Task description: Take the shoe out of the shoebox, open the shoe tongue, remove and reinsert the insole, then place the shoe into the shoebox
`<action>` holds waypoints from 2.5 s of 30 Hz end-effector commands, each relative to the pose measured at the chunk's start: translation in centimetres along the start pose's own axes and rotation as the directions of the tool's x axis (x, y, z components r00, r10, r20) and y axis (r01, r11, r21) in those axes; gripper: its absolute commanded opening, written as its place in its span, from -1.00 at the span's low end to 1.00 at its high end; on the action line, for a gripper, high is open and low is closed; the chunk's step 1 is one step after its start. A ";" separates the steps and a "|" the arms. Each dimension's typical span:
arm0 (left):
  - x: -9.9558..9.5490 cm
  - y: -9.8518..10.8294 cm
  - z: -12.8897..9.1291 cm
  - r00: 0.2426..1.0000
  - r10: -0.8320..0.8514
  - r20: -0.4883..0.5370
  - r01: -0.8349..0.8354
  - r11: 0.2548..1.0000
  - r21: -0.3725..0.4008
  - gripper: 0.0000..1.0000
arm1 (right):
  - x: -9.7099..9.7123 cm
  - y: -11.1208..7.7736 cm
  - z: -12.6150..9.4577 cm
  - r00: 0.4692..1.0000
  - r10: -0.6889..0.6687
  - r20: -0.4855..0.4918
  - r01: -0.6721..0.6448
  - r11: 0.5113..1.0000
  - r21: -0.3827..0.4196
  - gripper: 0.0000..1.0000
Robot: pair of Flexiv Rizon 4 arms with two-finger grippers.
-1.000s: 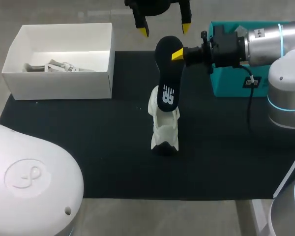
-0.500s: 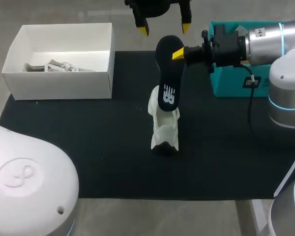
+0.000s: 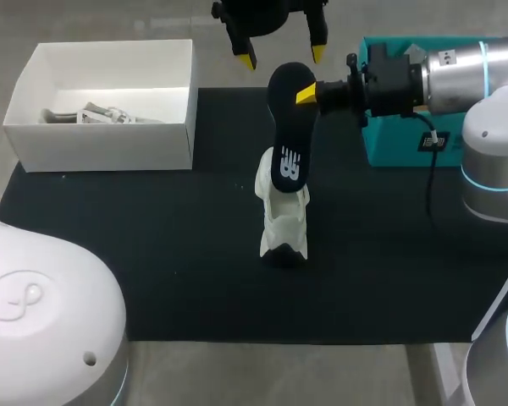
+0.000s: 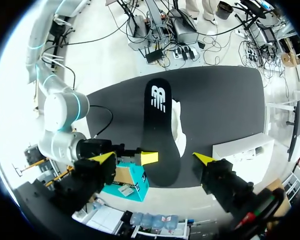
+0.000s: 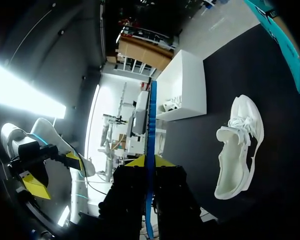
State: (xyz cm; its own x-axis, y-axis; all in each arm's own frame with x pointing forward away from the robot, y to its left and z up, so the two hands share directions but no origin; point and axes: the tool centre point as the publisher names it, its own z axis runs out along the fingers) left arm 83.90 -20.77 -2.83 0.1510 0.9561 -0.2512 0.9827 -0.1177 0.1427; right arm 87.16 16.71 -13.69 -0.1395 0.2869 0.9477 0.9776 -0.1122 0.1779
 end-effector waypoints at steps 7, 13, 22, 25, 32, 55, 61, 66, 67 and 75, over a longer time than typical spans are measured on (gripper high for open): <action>0.9 -0.3 1.9 0.970 0.011 0.243 -0.014 1.000 0.011 1.00 | 0.0 0.0 0.1 1.000 0.003 0.004 -0.003 1.000 -0.007 -1.00; 2.0 -0.5 2.9 0.933 -0.007 0.360 -0.001 1.000 0.022 1.00 | 0.0 0.0 -0.4 1.000 0.005 0.012 -0.004 1.000 -0.022 -1.00; 4.0 -0.5 3.6 0.836 -0.141 0.530 0.123 0.990 0.070 1.00 | -0.1 -0.1 -1.0 1.000 0.019 0.022 -0.018 0.999 -0.033 -1.00; 4.1 -0.7 3.6 0.792 -0.164 0.589 0.144 0.986 0.081 1.00 | 0.0 0.0 -1.2 1.000 0.019 0.019 -0.019 0.999 -0.032 -1.00; 4.0 -0.5 4.3 0.661 -0.184 0.728 0.160 0.982 0.102 1.00 | 0.3 0.1 -2.0 1.000 0.021 0.016 -0.020 0.999 -0.048 -1.00; 2.2 1.6 5.5 0.289 -0.057 0.956 0.098 0.995 0.030 1.00 | 1.9 0.9 -2.6 0.998 0.014 -0.067 -0.018 0.998 -0.062 -1.00; 2.2 1.4 5.9 0.270 -0.060 0.961 0.083 0.996 0.038 1.00 | 2.0 1.0 -2.6 0.997 0.006 -0.083 -0.012 0.998 -0.064 -1.00; 1.8 1.0 6.3 0.256 -0.055 0.965 0.038 0.998 0.046 0.09 | 2.3 0.8 -2.2 0.995 0.003 -0.100 -0.009 0.998 -0.058 -1.00; 1.6 1.0 6.4 0.245 -0.054 0.968 0.038 0.998 0.046 -0.04 | 2.3 0.8 -2.2 0.995 0.002 -0.102 -0.008 0.998 -0.058 -1.00; 0.7 0.9 6.8 0.215 -0.051 0.975 0.026 0.999 0.046 -0.36 | 2.5 0.5 -1.8 0.993 -0.001 -0.121 -0.006 0.998 -0.059 -1.00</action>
State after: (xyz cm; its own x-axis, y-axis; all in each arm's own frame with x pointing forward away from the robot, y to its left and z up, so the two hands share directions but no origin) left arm 85.35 -21.48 -9.18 0.0853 -0.0303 -0.9959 0.9906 -0.1048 0.0880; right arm 87.05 15.23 -10.62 -0.1564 0.1744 0.9722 0.9687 -0.1652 0.1855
